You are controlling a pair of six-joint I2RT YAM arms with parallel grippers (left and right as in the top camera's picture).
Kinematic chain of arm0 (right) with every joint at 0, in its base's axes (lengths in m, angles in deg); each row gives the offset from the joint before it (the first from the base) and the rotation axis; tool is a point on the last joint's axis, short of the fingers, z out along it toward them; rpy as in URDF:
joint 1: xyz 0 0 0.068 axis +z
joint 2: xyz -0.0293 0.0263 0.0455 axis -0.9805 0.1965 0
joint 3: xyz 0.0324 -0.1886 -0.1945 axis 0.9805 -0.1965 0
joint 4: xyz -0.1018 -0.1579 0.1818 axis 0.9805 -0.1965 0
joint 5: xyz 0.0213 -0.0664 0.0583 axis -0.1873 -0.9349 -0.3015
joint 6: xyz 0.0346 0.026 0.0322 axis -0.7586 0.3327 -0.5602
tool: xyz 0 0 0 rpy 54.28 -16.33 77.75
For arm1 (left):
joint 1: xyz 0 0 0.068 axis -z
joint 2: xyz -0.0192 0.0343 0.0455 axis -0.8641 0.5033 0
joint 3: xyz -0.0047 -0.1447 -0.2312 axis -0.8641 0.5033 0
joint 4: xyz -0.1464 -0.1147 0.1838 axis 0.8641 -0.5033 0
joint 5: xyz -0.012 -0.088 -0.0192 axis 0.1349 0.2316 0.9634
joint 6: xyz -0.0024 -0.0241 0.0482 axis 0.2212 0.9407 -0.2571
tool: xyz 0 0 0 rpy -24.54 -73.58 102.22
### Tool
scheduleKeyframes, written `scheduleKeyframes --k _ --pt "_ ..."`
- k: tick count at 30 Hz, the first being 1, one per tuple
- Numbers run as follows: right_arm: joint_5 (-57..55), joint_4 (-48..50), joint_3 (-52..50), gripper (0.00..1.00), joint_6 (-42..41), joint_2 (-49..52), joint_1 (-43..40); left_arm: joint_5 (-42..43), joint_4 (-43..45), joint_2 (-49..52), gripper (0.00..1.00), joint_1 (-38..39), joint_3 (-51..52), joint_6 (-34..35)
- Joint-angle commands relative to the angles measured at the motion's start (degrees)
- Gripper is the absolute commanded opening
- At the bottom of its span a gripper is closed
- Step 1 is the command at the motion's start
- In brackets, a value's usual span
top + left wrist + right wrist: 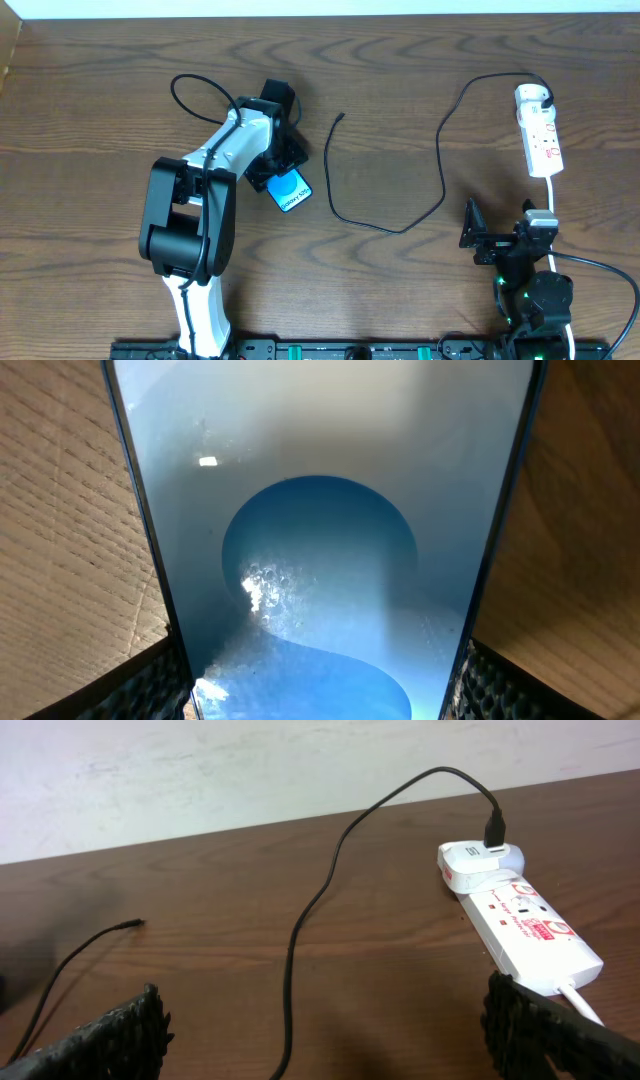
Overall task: Plug charger to phone and switch on socket
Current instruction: 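Close the left gripper on the phone's long edges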
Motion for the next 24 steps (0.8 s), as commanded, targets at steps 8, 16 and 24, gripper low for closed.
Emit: scheduleKeyframes --k 8,16,24 --pt "-0.07 -0.17 -0.09 0.99 -0.22 -0.26 0.09 -1.90 -0.63 2.71 0.76 -1.95 1.40 0.52" --pt "-0.07 -0.17 -0.09 0.99 -0.22 -0.26 0.09 -0.37 -1.90 -2.27 0.76 -4.35 0.61 -1.33" --pt "-0.07 -0.17 -0.09 0.99 -0.22 -0.26 0.09 3.32 -5.27 -7.98 0.76 -4.66 0.61 -2.54"
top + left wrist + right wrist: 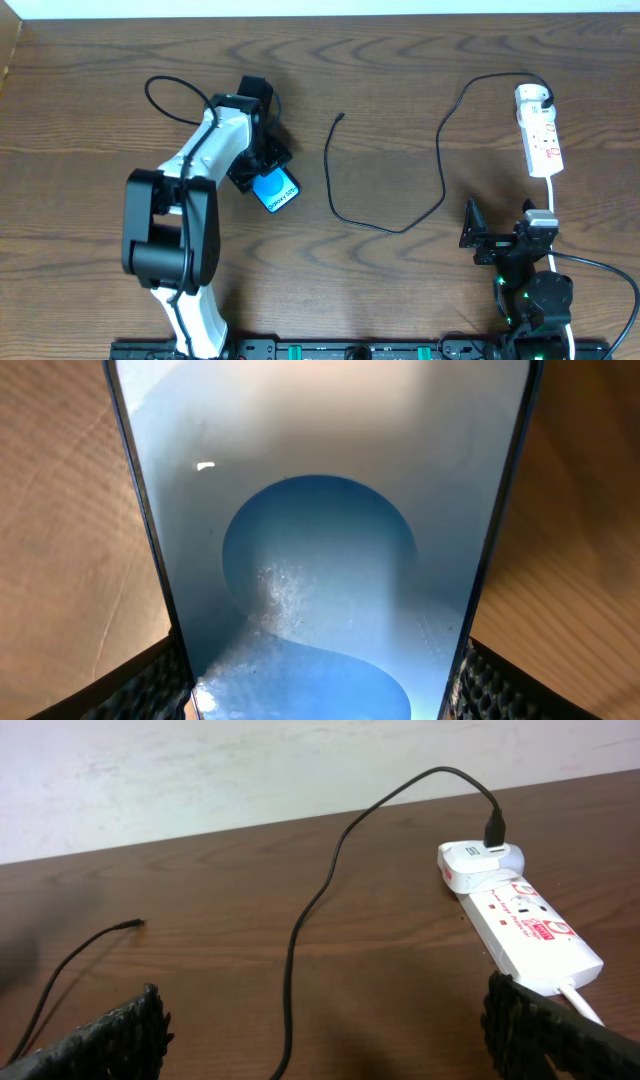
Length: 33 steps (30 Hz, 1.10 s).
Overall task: Plug charger to phone and switch on socket
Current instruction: 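Close the left gripper on the phone's long edges, then lift the phone with the left gripper and tilt it upright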
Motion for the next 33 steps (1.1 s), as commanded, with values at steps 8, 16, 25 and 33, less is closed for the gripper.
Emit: scheduleKeyframes --k 8,16,25,33 --pt "-0.07 -0.17 -0.09 0.99 -0.22 -0.28 0.09 10.56 -1.40 -3.72 0.75 -2.95 -0.24 -2.91" --pt "-0.07 -0.17 -0.09 0.99 -0.22 -0.28 0.09 21.29 -1.38 -3.72 0.75 -9.07 -0.24 -2.82" --pt "-0.07 -0.17 -0.09 0.99 -0.22 -0.28 0.09 33.35 -1.38 -3.72 0.75 -13.42 -0.24 1.09" --pt "-0.07 -0.17 -0.09 0.99 -0.22 -0.28 0.09 35.50 -1.42 -3.72 0.75 -13.70 -0.24 11.96"
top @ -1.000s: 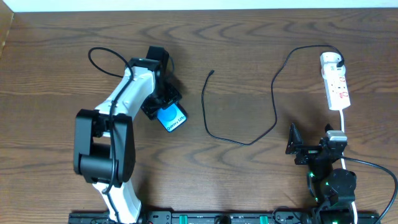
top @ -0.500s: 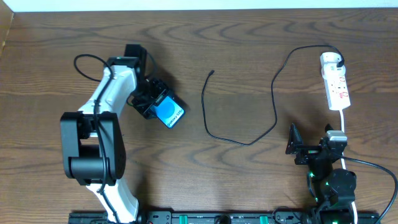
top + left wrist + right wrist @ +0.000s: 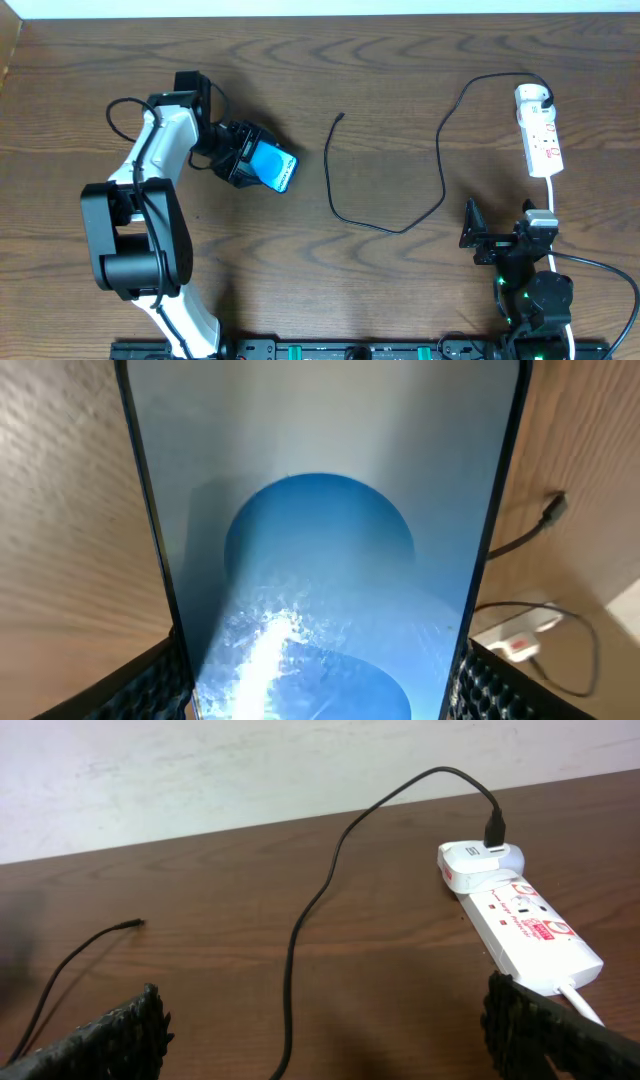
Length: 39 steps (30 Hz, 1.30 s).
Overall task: Plug charger to phone and switch on socket
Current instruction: 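Lift the phone with the left gripper and tilt it upright, then move the right gripper toward the phone held by the left gripper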
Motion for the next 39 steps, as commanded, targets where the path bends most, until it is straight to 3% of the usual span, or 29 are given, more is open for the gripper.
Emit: scheduleKeyframes --k 1,4,11,25,32,39 --pt "-0.07 -0.17 -0.09 0.99 -0.22 -0.26 0.09 3.82 -0.37 -1.51 0.75 -0.28 -0.24 9.68" --pt "-0.07 -0.15 -0.09 0.99 -0.22 -0.26 0.09 8.94 -0.33 -1.51 0.75 -0.28 -0.24 13.57" --pt "0.63 -0.07 -0.09 0.99 -0.26 -0.26 0.09 14.84 -0.33 -1.51 0.75 -0.28 -0.24 14.12" --pt "15.08 0.31 1.73 0.99 -0.52 2.64 0.07 15.80 -0.15 -1.51 0.75 -0.28 -0.24 14.12" --pt "17.00 0.31 14.14 0.99 -0.92 19.76 0.07 15.80 -0.11 -1.51 0.75 -0.28 -0.24 14.12" --pt "28.48 -2.36 31.15 0.99 -2.91 41.07 0.07 15.80 -0.11 -1.51 0.75 -0.28 -0.24 14.12"
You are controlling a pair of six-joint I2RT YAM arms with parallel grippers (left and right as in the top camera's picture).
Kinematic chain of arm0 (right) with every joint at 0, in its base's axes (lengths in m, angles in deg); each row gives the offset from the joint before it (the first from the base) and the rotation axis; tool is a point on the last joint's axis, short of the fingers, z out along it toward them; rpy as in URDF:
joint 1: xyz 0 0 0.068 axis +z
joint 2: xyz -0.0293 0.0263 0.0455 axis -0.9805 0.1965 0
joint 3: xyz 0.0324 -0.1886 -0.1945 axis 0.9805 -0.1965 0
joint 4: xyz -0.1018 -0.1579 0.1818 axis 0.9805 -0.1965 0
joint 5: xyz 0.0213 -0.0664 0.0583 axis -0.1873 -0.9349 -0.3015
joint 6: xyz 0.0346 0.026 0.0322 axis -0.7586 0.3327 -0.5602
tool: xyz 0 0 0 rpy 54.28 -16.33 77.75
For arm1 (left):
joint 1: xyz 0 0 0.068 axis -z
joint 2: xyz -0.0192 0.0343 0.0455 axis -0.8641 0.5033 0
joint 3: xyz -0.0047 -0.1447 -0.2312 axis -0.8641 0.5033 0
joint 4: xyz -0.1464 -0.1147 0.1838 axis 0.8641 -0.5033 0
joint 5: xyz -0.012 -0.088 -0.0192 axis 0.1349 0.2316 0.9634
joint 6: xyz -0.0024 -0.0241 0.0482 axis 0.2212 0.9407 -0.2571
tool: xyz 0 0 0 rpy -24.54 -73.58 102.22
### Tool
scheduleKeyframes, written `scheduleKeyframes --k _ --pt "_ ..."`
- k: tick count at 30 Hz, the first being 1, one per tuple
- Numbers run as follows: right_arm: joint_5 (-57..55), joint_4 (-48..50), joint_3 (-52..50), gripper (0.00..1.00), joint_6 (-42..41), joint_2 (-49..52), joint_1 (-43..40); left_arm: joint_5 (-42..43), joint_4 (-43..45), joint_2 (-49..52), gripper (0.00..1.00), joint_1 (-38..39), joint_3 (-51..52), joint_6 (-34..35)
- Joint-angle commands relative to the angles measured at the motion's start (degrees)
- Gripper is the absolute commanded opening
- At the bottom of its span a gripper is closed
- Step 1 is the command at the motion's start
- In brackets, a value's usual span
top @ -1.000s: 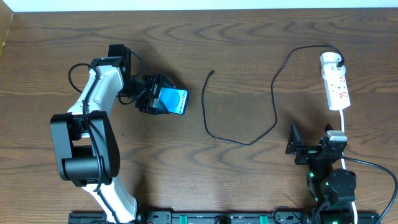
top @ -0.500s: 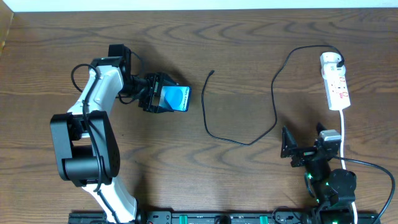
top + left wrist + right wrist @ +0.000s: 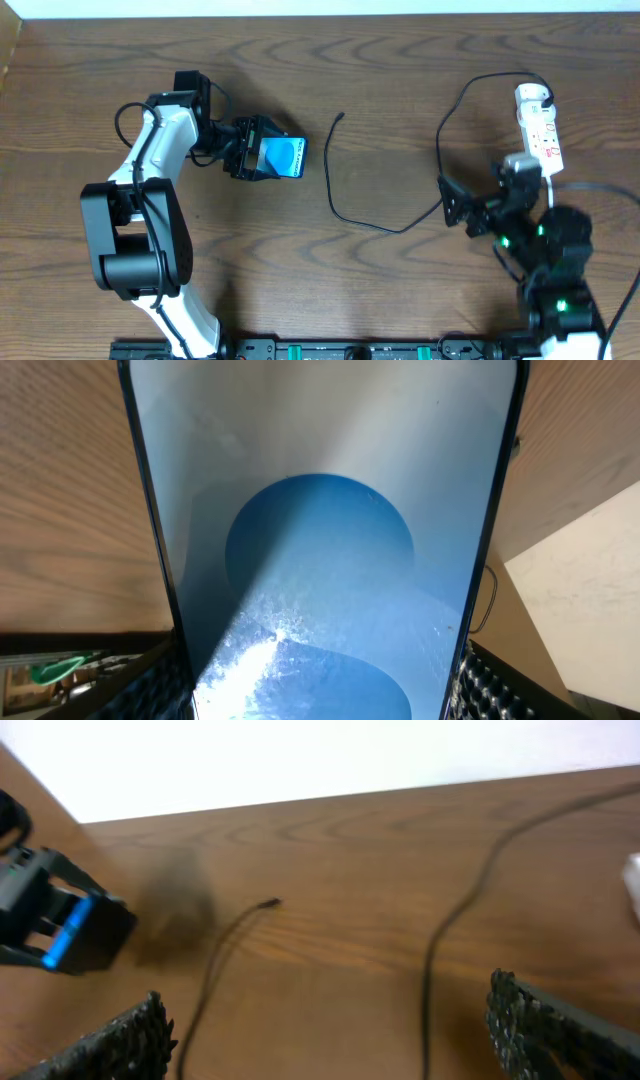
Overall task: Plug charger to phone and switch on socket
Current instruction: 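Move the right gripper toward the phone held by the left gripper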
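Note:
My left gripper [image 3: 262, 158] is shut on the blue phone [image 3: 281, 158], held off the table and pointing right; the phone's blue screen [image 3: 320, 560] fills the left wrist view between the pads [image 3: 490, 685]. The black charger cable [image 3: 440, 170] winds across the table, its free plug end [image 3: 342, 117] lying right of the phone, also seen as the plug end [image 3: 272, 903]. The cable's other end goes into a white adapter [image 3: 531, 95] on the white socket strip [image 3: 541, 140]. My right gripper [image 3: 470, 210] is open above the table near the cable's loop, with nothing between its fingers [image 3: 540, 1020].
The brown wooden table [image 3: 400, 290] carries only the cable and the socket strip. A white wall [image 3: 300, 760] runs behind the far edge. The strip's own white lead runs down toward the right arm's base [image 3: 560, 300].
The right arm has left its rest spot at the front right and now stands further up and left, facing the cable and the phone. The phone in my left gripper has turned to point right.
At first my left gripper held the phone low at the table's middle left, with the right arm parked. The left arm then swung left with the phone and turned it toward the cable. Now the right gripper is out over the table, open.

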Motion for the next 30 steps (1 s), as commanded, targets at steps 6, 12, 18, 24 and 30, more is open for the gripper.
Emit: scheduleKeyframes --k 6,12,18,24,30 --pt "17.31 -9.11 20.55 0.99 -3.37 23.50 0.07 1.92 -0.42 -1.51 0.75 -0.28 -0.24 -0.11" --pt "21.35 -12.04 26.93 0.99 -3.34 33.05 0.09 -5.66 -0.42 -1.51 0.75 -0.26 -0.24 -0.13" --pt "21.35 -8.31 26.77 0.99 -11.96 37.05 2.64 -21.31 -0.44 -1.51 0.74 0.66 -0.24 -0.13" --pt "21.33 -1.05 26.77 0.99 -16.26 44.54 9.73 -27.43 0.48 -1.51 0.74 3.06 -0.24 -0.09" --pt "21.29 12.11 26.77 0.99 -24.55 53.83 16.31 -20.44 3.91 -1.51 0.73 3.82 -0.24 0.50"
